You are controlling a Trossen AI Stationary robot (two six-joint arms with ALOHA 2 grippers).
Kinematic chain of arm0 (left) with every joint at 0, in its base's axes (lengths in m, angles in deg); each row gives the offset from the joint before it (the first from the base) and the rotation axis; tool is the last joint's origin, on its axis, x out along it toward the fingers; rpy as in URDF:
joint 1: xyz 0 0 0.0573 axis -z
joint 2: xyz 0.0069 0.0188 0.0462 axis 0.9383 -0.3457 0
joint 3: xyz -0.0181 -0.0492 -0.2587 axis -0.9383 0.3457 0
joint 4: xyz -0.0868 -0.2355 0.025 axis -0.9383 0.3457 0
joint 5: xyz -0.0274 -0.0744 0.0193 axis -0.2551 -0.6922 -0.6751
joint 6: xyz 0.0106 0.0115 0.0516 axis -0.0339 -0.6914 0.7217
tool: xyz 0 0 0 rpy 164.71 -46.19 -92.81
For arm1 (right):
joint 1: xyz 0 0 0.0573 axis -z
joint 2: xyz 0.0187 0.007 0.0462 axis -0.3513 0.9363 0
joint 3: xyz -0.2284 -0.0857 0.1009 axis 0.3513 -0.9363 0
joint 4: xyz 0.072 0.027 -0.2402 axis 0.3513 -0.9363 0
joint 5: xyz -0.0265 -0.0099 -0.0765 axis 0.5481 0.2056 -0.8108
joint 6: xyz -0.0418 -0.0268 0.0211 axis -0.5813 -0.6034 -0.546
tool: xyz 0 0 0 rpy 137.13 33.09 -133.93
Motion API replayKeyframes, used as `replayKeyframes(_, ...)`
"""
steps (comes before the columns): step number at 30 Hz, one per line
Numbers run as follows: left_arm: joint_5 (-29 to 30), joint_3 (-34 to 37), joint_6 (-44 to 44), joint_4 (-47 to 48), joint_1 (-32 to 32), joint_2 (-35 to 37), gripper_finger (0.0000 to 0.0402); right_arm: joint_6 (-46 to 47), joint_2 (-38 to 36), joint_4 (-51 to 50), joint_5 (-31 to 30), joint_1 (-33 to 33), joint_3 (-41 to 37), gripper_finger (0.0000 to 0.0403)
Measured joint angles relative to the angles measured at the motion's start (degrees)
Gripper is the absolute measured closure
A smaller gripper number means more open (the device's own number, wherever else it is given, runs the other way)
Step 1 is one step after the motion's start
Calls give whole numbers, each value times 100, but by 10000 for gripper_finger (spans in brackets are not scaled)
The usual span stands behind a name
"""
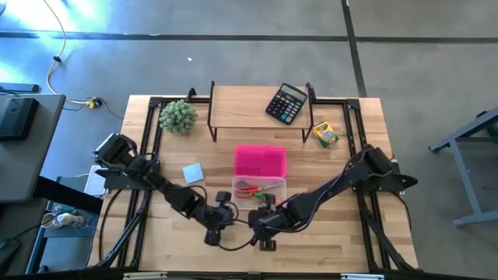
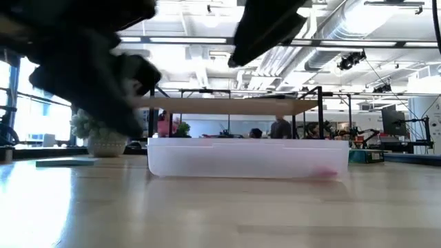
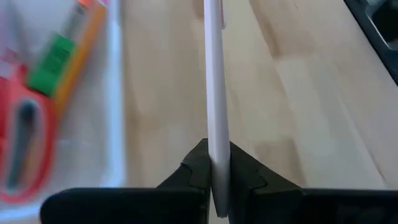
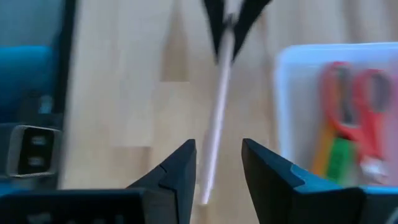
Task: Pack school essentials
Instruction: Put the white pen into the transparent bin
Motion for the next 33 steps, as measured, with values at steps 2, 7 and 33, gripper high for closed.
replayKeyframes(2, 119, -129, 68, 9, -107, 0, 390, 11, -111, -267, -306, 0, 1, 281)
replayKeyframes(7, 255, -377, 155, 96, -518, 2, 390, 150, -422, -860, -996, 12, 8, 281)
replayKeyframes(33, -798, -484, 127, 152, -1799, 0, 317, 488, -665, -1933, -1462, 566, 8, 281)
